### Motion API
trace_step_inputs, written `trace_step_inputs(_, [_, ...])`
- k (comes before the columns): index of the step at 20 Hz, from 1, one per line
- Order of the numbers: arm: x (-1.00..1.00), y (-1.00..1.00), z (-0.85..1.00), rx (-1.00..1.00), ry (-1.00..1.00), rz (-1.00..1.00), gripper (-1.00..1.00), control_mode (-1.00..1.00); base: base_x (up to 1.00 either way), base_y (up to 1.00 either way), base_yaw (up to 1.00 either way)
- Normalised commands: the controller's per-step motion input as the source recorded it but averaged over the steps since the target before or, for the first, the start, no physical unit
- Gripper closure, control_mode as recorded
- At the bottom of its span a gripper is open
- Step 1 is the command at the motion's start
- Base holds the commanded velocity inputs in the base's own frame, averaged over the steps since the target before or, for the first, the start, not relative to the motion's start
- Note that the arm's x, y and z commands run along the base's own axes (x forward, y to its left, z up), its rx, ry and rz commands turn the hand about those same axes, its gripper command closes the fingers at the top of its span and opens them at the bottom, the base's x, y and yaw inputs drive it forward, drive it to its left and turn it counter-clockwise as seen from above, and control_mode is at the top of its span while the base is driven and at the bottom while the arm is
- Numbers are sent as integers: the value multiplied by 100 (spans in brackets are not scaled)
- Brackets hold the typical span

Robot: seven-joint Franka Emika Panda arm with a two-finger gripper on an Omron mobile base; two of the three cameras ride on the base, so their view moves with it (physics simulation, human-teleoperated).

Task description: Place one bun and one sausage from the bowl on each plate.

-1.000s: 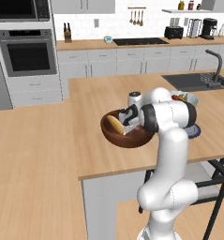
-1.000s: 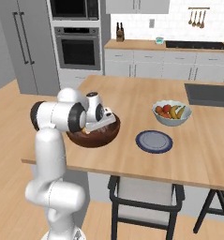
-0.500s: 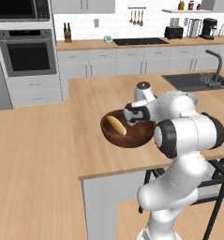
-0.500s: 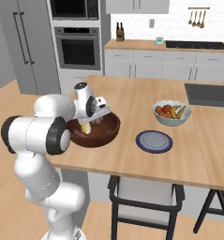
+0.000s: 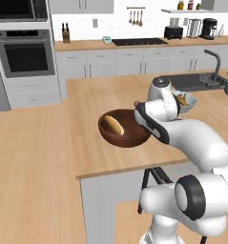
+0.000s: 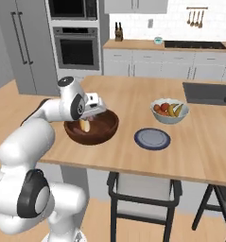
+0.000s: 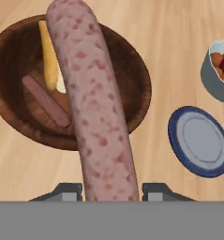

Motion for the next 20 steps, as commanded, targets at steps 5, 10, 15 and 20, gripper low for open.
trace_step_inputs(5, [0,0,0,0,0,0,100,100,-100,-94,-10])
trace_step_inputs(10, [0,0,0,0,0,0,100,100,-40,-100,-29])
trace_step_inputs(15, [0,0,0,0,0,0,100,100,33,-100,-31])
trace_step_inputs(20, [0,0,0,0,0,0,100,100,86,-100,-17])
